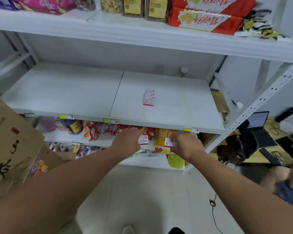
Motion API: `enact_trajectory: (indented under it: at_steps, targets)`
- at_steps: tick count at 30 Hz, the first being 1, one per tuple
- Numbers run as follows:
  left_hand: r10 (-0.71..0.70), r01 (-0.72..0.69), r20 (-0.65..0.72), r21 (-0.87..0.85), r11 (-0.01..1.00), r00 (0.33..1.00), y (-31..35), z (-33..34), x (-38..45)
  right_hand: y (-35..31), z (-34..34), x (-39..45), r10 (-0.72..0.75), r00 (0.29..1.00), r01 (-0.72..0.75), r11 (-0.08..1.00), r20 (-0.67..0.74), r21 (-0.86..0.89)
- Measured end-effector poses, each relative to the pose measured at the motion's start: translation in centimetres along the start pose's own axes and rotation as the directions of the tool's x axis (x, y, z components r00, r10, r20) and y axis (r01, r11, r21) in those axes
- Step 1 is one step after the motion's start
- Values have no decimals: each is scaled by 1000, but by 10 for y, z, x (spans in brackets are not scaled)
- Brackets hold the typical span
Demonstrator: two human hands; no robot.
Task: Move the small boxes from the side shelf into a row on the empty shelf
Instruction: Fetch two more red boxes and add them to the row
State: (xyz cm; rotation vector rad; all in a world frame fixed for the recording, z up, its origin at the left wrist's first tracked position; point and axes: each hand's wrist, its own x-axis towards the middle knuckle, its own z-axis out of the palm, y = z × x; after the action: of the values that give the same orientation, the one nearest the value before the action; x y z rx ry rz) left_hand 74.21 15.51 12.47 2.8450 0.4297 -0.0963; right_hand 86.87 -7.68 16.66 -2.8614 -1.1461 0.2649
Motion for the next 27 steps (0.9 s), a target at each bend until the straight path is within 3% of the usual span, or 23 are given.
enact_trajectory:
  at_steps: [9,22,27]
  targets:
    - [-3,4,41,-20,1000,999,-25,-9,63,-4,0,65,0,999,-2,1000,50,23]
    - [-121,120,57,7,993,991,-32,-3,180,37,25,187,-127,988,119,989,90,87]
    - [-123,122,-20,-33,992,992,-30,13,222,45,40,219,-143,985,134,986,98,99]
